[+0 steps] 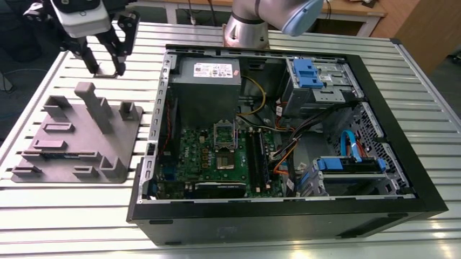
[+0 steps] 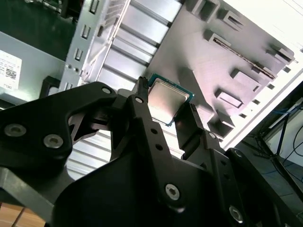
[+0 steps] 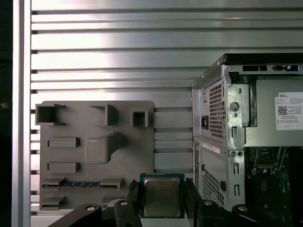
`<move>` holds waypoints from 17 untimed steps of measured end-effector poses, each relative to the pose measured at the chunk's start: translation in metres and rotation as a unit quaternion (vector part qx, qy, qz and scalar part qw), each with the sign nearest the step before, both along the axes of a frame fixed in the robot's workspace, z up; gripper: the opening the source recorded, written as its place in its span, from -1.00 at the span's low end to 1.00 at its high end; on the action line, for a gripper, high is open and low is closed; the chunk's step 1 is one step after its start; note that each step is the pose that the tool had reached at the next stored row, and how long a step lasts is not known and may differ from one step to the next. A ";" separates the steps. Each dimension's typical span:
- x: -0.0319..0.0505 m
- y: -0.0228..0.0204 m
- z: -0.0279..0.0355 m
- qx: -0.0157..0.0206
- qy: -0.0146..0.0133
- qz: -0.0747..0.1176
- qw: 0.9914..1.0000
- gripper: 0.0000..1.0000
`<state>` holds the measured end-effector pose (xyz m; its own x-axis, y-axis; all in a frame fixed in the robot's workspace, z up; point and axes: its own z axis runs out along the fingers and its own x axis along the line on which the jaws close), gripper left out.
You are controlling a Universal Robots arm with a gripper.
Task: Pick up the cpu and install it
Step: 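Pick up the cpu and move it towards the insertion slot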
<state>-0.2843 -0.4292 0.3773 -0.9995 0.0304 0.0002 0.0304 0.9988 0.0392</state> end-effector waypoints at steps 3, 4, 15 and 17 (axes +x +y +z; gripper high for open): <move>0.0086 0.0000 0.0000 0.000 0.000 0.000 1.000 -0.06; 0.0115 0.0000 -0.0001 0.000 0.000 0.000 1.000 -0.06; 0.0449 0.0000 -0.0005 0.000 0.000 0.000 1.000 -0.06; 0.0502 0.0000 -0.0006 0.000 0.000 0.000 1.000 -0.06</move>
